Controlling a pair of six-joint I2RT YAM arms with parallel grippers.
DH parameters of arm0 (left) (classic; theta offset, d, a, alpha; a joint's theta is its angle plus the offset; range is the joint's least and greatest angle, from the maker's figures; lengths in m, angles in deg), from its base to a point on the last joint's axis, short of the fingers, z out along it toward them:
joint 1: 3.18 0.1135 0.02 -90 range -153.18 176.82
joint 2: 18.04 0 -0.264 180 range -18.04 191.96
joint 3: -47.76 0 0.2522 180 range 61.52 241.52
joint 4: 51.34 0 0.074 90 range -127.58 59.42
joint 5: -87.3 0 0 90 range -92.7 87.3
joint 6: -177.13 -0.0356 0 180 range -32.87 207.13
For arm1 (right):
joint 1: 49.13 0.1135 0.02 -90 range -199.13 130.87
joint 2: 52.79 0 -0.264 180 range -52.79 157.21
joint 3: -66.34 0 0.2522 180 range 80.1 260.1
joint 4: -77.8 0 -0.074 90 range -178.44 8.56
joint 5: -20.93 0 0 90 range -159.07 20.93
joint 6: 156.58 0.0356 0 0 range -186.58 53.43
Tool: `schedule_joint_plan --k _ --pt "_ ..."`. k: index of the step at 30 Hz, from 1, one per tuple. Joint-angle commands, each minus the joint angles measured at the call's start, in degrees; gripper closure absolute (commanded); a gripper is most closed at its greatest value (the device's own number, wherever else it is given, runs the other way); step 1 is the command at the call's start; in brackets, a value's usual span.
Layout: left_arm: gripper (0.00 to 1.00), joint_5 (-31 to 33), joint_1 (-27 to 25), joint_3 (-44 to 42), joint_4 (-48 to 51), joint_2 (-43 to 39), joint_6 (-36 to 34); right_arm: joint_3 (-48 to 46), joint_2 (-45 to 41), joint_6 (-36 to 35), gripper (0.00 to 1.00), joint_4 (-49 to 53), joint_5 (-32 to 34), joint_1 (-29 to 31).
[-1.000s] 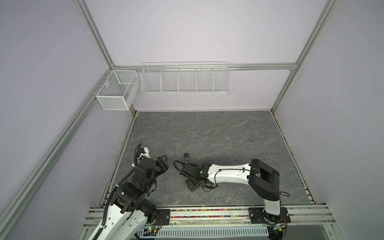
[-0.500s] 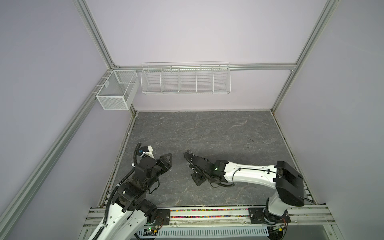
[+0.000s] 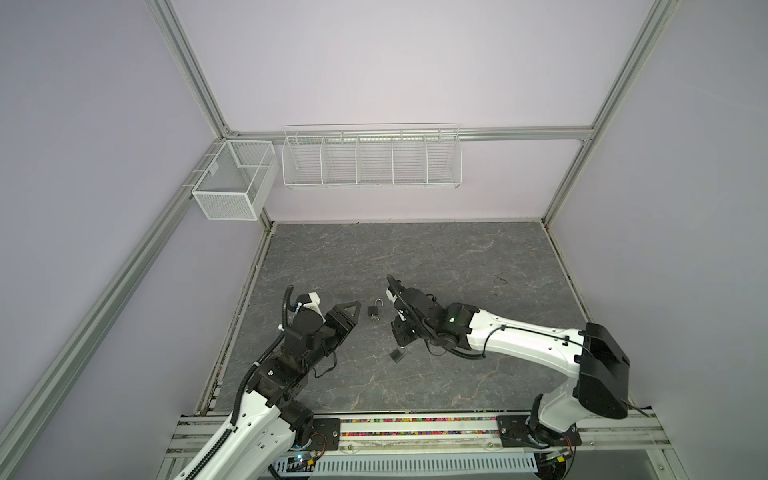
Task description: Unlock with the key
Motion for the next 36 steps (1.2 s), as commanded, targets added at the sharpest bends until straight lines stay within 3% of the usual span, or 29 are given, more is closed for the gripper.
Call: schedule_joint_plan --k 1,17,25,36 --pt "0.36 -1.6 0.2 -1.0 -10.0 1.4 11.2 3.1 -0.9 -2.3 0.93 -4.6 2.5 -0.3" --pt "0.29 2.7 -0.4 1.2 -21.7 6.5 26.4 11.8 2.4 -6.9 0.93 -18.2 -0.7 1.0" --pt "0.25 2.6 -0.4 1.8 -22.1 5.8 29.7 14.1 4.7 -6.2 0.93 -21.3 -4.3 1.5" --pt "0.25 4.0 -0.8 0.7 -24.3 5.5 31.8 13.4 4.6 -6.2 0.93 -22.6 -4.6 1.7"
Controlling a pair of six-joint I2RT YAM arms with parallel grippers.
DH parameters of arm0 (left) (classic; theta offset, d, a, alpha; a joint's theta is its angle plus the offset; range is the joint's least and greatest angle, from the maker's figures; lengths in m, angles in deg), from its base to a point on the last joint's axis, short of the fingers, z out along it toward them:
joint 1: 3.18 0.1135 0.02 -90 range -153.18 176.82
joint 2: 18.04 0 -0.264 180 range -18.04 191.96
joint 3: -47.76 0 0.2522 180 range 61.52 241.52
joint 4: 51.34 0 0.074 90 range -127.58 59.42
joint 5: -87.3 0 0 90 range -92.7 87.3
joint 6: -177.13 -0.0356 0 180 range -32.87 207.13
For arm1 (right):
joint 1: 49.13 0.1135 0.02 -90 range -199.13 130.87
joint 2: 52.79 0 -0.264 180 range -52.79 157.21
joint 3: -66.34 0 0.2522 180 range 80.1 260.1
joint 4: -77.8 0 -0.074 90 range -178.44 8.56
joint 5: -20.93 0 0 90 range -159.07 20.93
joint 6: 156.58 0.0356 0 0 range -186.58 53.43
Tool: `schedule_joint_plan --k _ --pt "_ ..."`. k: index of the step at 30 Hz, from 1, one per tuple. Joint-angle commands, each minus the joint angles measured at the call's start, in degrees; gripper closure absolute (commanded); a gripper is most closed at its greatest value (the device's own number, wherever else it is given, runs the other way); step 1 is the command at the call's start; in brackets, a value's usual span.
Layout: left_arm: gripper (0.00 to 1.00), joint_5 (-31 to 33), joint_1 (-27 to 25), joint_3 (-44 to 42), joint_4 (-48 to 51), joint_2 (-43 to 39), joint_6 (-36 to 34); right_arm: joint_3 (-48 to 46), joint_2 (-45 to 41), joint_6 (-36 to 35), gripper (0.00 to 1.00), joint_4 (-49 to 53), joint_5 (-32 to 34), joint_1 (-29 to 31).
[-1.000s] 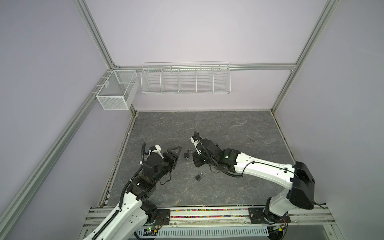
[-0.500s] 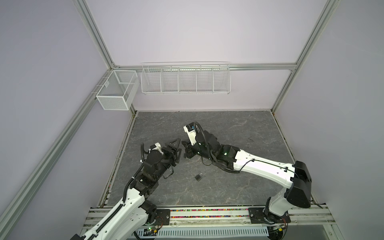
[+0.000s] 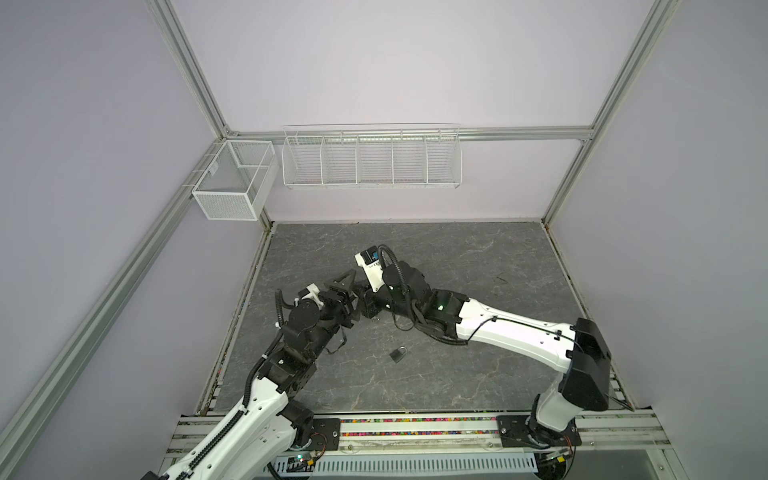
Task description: Unlock with the key
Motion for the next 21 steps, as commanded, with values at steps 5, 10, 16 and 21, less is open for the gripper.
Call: schedule_joint_plan --k 5,10,16,21 --pt "0.25 0.8 -0.7 0.2 -0.8 0.2 2.2 1.0 -1.7 -1.1 0.93 -3.5 -1.0 0.3" --pt "0.25 1.4 -0.7 -0.3 -0.6 0.0 2.9 0.0 -3.4 -0.6 0.93 -4.5 -1.5 0.3" --pt "0.22 1.3 -0.7 -0.3 -1.9 -0.2 3.8 -1.9 -6.2 0.1 0.93 -4.7 -2.1 0.4" --pt "0.28 1.9 -0.8 -0.3 -2.2 -0.5 3.9 -3.4 -5.5 1.7 0.93 -5.1 -2.9 0.5"
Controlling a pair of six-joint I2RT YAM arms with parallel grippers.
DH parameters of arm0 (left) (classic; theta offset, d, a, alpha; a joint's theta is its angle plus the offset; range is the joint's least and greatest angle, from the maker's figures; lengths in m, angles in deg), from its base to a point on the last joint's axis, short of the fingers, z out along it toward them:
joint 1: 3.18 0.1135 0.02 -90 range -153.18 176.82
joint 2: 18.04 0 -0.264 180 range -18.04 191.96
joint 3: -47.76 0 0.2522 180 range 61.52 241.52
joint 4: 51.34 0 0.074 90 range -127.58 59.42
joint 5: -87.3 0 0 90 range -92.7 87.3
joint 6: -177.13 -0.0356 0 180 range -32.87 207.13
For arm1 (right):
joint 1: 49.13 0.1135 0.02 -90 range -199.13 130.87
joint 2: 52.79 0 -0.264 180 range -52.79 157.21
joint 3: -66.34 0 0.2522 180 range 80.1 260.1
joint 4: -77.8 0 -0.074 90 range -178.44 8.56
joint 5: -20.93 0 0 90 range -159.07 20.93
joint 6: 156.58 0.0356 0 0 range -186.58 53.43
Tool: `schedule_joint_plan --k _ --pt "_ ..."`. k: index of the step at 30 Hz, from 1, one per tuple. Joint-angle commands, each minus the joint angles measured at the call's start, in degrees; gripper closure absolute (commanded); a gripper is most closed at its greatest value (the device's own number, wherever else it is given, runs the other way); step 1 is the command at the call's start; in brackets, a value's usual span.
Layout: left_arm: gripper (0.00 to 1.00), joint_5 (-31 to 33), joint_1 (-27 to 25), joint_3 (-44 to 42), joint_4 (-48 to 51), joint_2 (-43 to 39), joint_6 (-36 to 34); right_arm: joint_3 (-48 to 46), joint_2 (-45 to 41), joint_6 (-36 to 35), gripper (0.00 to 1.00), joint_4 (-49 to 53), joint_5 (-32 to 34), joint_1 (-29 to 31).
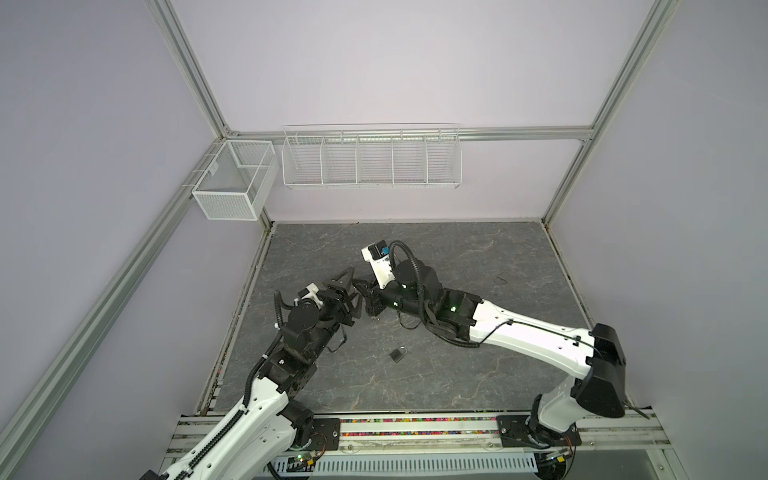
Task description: Unlock with the key
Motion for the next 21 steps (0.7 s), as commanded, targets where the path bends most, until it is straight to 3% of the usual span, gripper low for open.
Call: schedule_joint_plan --k 1,12,21 --pt "0.28 0.8 -0.3 -0.2 -0.2 -0.6 1.3 -1.7 -0.6 1.5 0.93 -2.6 -1.5 0.4" --pt "0.28 0.6 -0.5 -0.1 -0.8 -0.3 2.0 -0.3 0.6 1.4 0.93 -3.4 -2.9 0.5" --pt "0.39 1.5 -0.5 -1.3 0.1 -1.3 2.2 -4.5 -2.3 1.5 0.93 -3.2 -0.7 0.5"
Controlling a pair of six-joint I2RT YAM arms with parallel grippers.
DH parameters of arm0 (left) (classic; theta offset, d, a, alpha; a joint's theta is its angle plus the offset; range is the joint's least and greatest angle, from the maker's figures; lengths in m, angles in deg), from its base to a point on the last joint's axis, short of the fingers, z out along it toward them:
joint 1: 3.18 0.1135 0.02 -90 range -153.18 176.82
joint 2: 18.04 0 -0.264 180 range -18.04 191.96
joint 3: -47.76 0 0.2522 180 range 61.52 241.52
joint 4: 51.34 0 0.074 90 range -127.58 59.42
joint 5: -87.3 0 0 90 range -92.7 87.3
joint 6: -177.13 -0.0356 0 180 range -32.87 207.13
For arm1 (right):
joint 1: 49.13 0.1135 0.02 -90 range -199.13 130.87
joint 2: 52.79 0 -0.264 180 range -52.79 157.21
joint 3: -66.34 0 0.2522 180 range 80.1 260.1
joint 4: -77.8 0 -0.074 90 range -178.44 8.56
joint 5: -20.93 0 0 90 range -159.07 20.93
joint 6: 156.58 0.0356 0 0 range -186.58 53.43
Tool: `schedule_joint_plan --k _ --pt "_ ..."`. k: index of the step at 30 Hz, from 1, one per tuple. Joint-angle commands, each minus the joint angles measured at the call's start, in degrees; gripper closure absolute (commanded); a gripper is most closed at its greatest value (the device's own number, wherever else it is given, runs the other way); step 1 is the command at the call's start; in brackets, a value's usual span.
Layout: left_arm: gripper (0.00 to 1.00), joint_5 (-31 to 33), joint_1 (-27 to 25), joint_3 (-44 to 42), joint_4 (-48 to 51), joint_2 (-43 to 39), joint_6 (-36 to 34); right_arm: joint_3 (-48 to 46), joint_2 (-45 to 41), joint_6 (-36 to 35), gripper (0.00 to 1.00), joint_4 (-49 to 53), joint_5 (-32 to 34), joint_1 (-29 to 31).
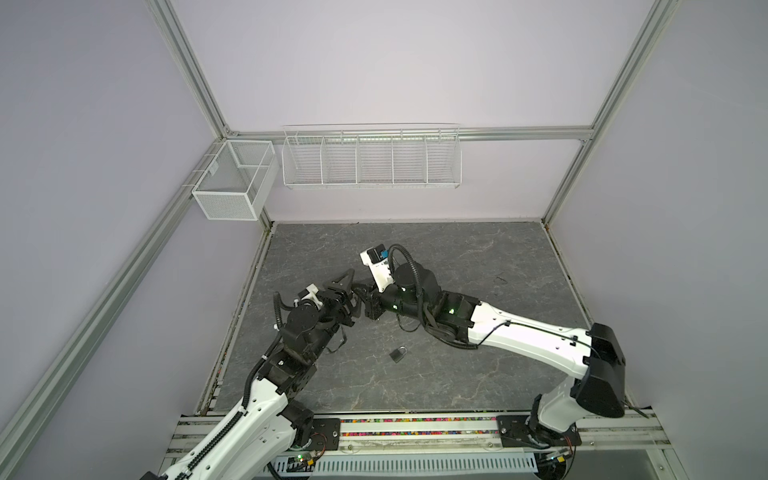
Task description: Unlock with the key
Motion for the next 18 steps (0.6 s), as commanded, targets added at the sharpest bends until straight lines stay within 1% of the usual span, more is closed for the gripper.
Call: schedule_joint_plan --k 1,3,7,11,18 --pt "0.4 1.1 -0.2 -1.2 -0.2 -0.7 1.3 -2.2 -2.7 0.6 0.93 -1.4 1.2 0.4" --pt "0.44 1.1 -0.2 -1.3 -0.4 -0.6 1.3 -2.1 -2.9 0.2 0.93 -0.7 1.4 0.4" --pt "0.46 1.1 -0.3 -1.3 0.8 -0.7 1.4 -3.4 -4.0 0.3 0.93 -1.7 2.0 0.4" --pt "0.53 1.0 -0.2 -1.8 0.7 -0.5 2.1 -4.1 -4.9 -0.3 0.93 -2.1 2.2 0.4" --pt "0.7 1.1 -0.3 -2.0 0.2 -0.4 2.3 -4.1 -4.5 -0.3 0.93 -1.6 1.7 0.4"
